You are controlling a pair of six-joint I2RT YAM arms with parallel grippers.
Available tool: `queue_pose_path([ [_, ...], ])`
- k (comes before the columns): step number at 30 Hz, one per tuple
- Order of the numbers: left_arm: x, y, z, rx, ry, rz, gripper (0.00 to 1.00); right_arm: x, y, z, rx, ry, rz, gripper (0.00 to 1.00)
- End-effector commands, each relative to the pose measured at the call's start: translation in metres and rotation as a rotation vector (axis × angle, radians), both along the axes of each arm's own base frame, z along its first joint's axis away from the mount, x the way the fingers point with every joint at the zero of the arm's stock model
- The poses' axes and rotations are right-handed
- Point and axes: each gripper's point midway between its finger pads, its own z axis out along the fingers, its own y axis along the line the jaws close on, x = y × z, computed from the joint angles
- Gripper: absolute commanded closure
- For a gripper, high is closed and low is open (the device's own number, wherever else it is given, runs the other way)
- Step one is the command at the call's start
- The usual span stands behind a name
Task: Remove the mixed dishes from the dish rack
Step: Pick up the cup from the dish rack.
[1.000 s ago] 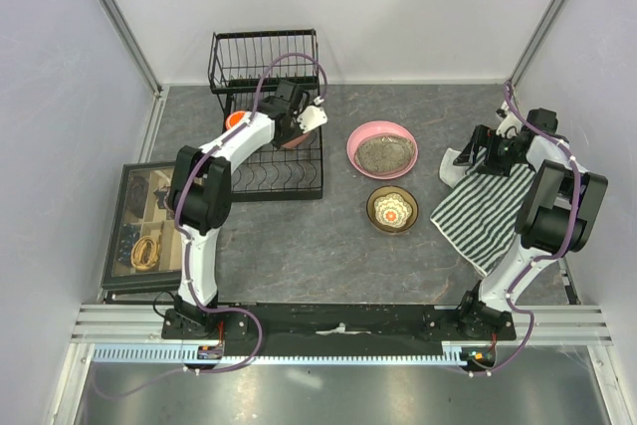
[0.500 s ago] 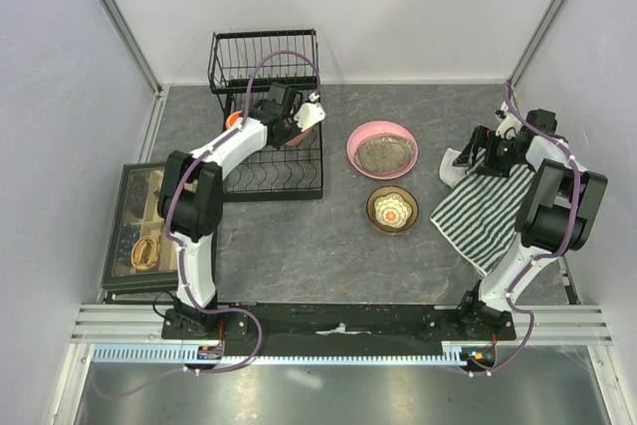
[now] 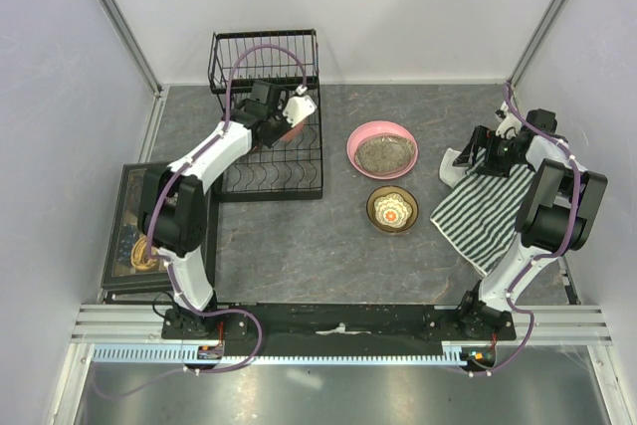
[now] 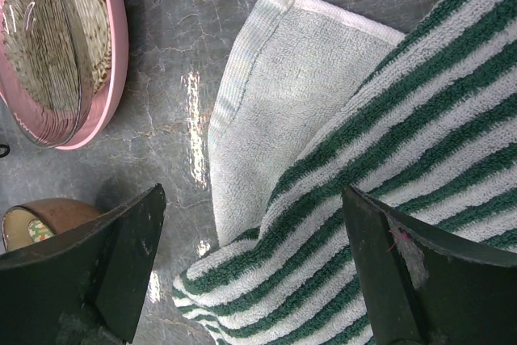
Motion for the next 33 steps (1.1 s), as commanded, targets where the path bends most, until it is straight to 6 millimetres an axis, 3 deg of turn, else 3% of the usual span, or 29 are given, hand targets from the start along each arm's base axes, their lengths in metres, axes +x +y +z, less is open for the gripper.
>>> queue_pose_path([
  [1,0.002,-0.015,0.073,-0.202,-0.144,0.001,0.99,0.012,-0.002,0.018,-0.010,-0.064,0.024,0.02],
  [7,-0.029,-0.026,0.091,-0.364,-0.062,-0.012,0.98,0.015,0.006,0.041,-0.040,-0.117,0.039,0.02],
  [14,-0.070,-0.042,0.113,-0.573,0.025,-0.016,0.98,0.020,0.035,0.084,-0.086,-0.232,0.086,0.02],
  [16,-0.082,-0.050,0.119,-0.633,0.060,-0.040,0.98,0.022,0.049,0.093,-0.136,-0.256,0.113,0.02],
  [17,-0.088,-0.055,0.119,-0.666,0.085,-0.037,0.98,0.022,0.066,0.106,-0.164,-0.297,0.150,0.02],
  [19,-0.099,-0.063,0.126,-0.724,0.124,-0.067,0.99,0.020,0.079,0.109,-0.251,-0.320,0.173,0.02],
  [20,-0.103,-0.067,0.128,-0.755,0.145,-0.064,0.98,0.017,0.101,0.123,-0.276,-0.379,0.219,0.02],
  [22,-0.114,-0.076,0.134,-0.805,0.188,-0.105,0.99,0.008,0.115,0.122,-0.309,-0.405,0.242,0.02],
  [23,-0.118,-0.079,0.139,-0.833,0.205,-0.111,0.98,0.004,0.138,0.138,-0.324,-0.476,0.276,0.02],
  [25,-0.127,-0.087,0.147,-0.880,0.241,-0.153,0.98,-0.005,0.150,0.138,-0.319,-0.510,0.295,0.02],
  [26,-0.131,-0.091,0.153,-0.909,0.260,-0.157,0.99,-0.008,0.161,0.154,-0.320,-0.582,0.312,0.02],
  [27,-0.135,-0.094,0.159,-0.942,0.279,-0.181,0.98,-0.013,0.163,0.151,-0.326,-0.593,0.321,0.02],
  [33,-0.151,-0.117,0.190,-1.133,0.424,-0.251,0.98,-0.022,0.191,0.198,-0.347,-0.767,0.371,0.02],
])
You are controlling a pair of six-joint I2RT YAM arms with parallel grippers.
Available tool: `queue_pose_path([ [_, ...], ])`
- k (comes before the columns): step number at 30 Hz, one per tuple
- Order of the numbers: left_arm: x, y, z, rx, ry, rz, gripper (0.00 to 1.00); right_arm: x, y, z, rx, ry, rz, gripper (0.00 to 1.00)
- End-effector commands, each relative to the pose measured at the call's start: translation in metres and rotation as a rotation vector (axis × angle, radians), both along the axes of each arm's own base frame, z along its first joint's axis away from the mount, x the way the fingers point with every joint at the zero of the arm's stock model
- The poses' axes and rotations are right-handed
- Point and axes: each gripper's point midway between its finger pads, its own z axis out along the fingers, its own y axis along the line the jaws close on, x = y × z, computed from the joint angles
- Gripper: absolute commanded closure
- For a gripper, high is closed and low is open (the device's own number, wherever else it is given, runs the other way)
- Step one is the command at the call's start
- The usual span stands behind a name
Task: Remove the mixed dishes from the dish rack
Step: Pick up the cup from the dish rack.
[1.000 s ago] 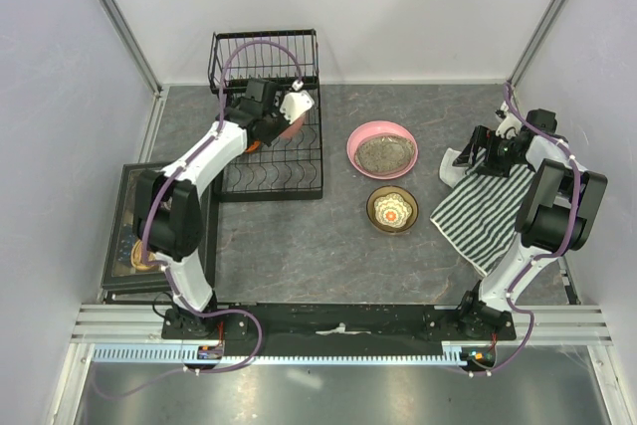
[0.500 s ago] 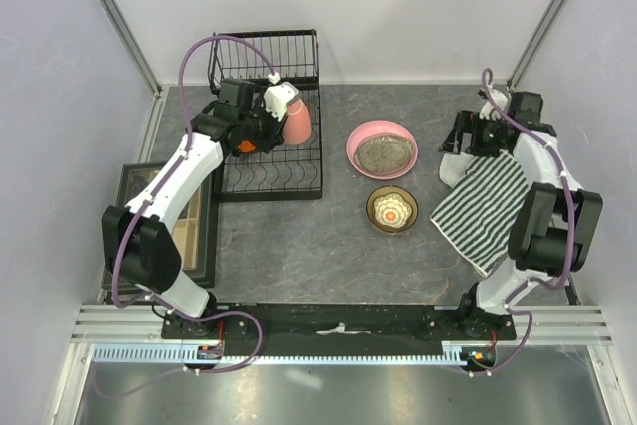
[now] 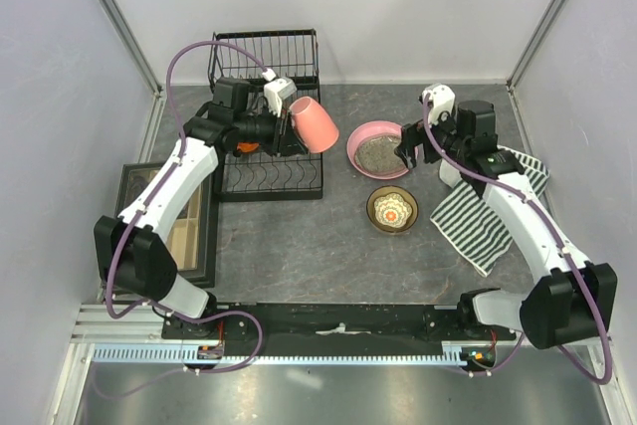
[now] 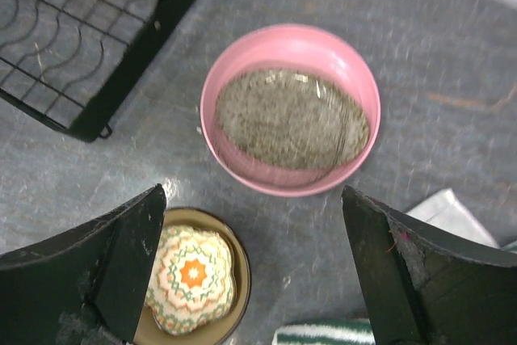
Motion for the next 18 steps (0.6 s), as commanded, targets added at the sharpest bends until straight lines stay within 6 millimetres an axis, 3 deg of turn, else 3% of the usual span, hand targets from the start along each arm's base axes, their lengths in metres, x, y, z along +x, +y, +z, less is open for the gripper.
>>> queue_pose_path([
  [1,-0.014,-0.029,0.081,-0.291,-0.036,-0.126,0.98,0.009,0.012,0.050,-0.010,-0.194,0.015,0.02],
  [3,-0.023,-0.037,0.088,-0.373,0.061,-0.157,0.98,0.008,0.024,0.064,0.018,-0.231,0.041,0.02],
  [4,-0.021,-0.041,0.103,-0.435,0.075,-0.161,0.98,0.008,0.028,0.069,0.031,-0.248,0.049,0.04],
  [8,-0.021,-0.049,0.121,-0.555,0.153,-0.192,0.98,0.012,0.048,0.085,0.109,-0.275,0.075,0.11],
  [18,-0.017,-0.057,0.131,-0.725,0.272,-0.225,0.99,0.016,0.077,0.136,0.281,-0.321,0.113,0.18],
])
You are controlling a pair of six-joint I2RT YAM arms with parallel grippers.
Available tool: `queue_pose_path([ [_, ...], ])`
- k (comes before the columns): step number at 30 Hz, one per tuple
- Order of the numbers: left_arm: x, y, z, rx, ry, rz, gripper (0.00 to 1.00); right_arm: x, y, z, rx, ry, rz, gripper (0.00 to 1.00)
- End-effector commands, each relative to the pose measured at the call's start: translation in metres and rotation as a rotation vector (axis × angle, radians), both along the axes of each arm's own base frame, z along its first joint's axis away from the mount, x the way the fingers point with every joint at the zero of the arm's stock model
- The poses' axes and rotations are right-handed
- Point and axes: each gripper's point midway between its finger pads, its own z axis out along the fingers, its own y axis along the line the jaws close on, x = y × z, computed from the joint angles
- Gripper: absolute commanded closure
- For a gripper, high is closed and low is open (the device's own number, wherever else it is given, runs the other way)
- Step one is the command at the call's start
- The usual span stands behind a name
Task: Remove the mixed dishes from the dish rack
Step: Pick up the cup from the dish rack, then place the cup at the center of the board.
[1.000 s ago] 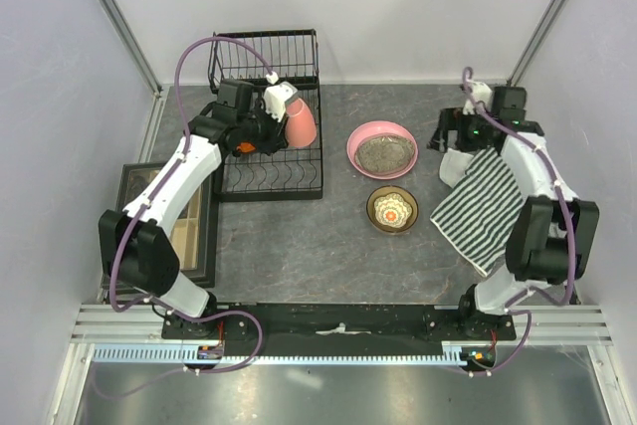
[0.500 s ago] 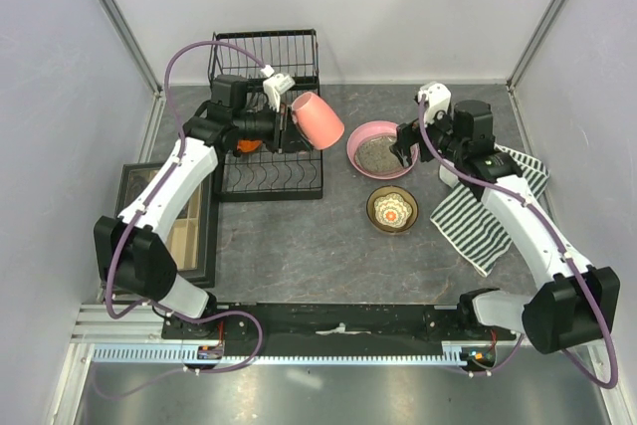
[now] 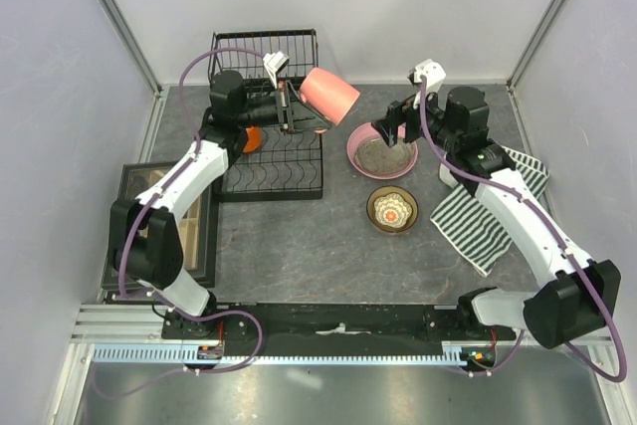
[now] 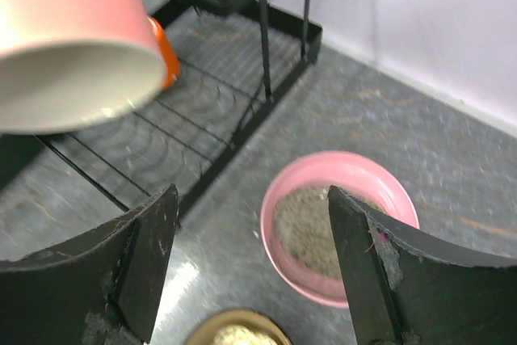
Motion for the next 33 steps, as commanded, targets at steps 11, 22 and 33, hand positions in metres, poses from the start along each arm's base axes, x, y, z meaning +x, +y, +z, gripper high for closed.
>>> queue_pose_path([
  [11,-0.008,-0.007,0.045,-0.255,0.043,-0.100,0.99,0.011,0.036,0.076,0.244,-0.097,0.095,0.21],
  [22,-0.024,-0.022,0.042,-0.276,0.086,-0.141,0.98,0.014,0.048,0.081,0.258,-0.100,0.134,0.25],
  [33,-0.032,-0.032,0.042,-0.290,0.100,-0.153,0.98,0.008,0.059,0.083,0.300,-0.085,0.183,0.49],
])
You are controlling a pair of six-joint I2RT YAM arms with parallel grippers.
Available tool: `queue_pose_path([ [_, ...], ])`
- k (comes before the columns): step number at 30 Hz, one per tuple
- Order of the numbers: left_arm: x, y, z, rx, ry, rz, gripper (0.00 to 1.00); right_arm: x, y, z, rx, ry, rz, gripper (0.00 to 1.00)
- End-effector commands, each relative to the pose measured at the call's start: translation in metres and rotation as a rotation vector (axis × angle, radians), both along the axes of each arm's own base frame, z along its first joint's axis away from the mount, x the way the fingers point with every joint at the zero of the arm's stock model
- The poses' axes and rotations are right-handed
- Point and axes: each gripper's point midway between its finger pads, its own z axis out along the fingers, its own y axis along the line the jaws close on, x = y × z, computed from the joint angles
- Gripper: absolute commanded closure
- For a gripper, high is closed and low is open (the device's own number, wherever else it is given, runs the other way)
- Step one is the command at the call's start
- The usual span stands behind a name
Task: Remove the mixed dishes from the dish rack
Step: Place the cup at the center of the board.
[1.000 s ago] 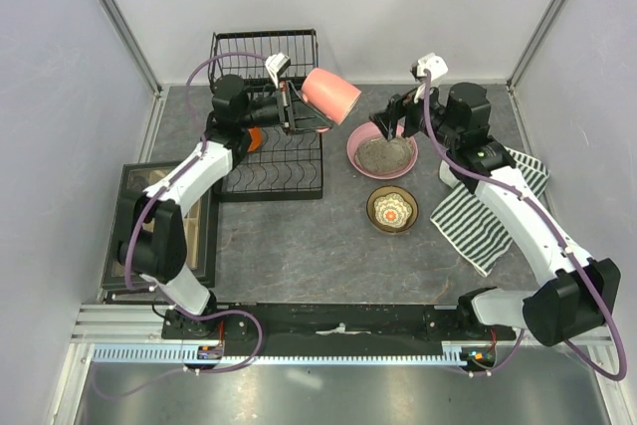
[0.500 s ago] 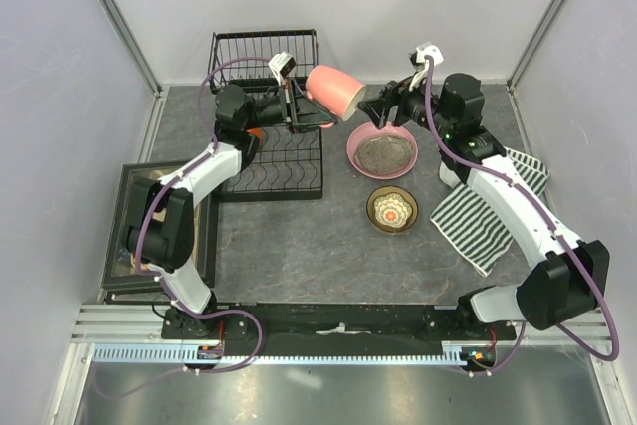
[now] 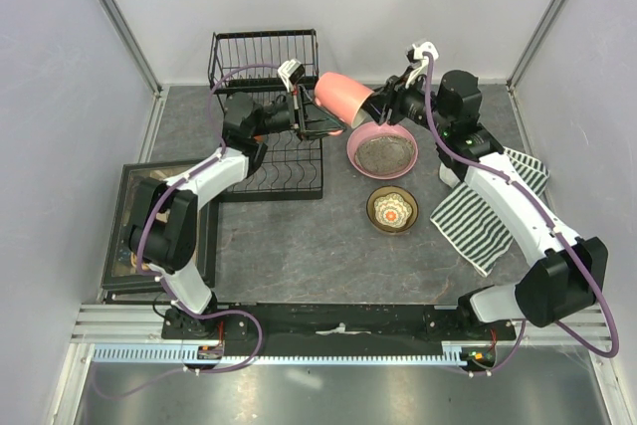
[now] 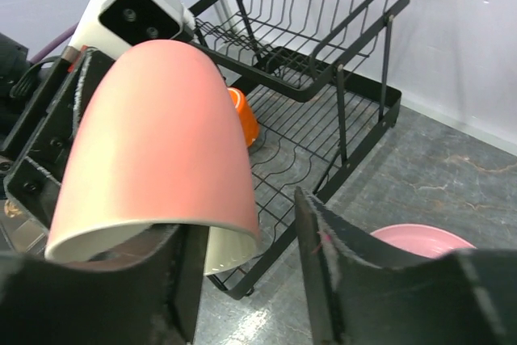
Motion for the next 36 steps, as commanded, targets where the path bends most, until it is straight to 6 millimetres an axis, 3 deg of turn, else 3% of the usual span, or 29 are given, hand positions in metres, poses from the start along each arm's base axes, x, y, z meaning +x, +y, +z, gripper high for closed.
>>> queue_pose_path([
  [1,-0.017,-0.002,0.027,-0.070,-0.105,-0.015,0.99,-0.004,0.010,0.033,0.065,-0.079,0.048,0.51],
  [11,-0.029,-0.010,0.036,-0.150,-0.042,-0.024,0.98,-0.012,0.016,0.041,0.122,-0.068,0.091,0.50],
  [14,-0.035,-0.013,0.041,-0.167,-0.031,-0.041,0.98,-0.013,0.018,0.040,0.130,-0.063,0.105,0.57],
  [17,-0.041,-0.015,0.043,-0.177,-0.021,-0.057,0.98,-0.014,0.021,0.041,0.144,-0.056,0.123,0.69],
  [22,-0.043,-0.017,0.041,-0.174,0.000,-0.068,0.98,-0.013,0.022,0.042,0.141,-0.057,0.129,0.99],
  [32,-0.045,-0.023,0.025,-0.133,0.029,-0.081,0.97,-0.016,0.022,0.044,0.142,-0.055,0.135,1.00],
  [36,-0.045,-0.024,0.019,-0.120,0.034,-0.076,0.84,-0.016,0.020,0.048,0.138,-0.062,0.129,1.00],
])
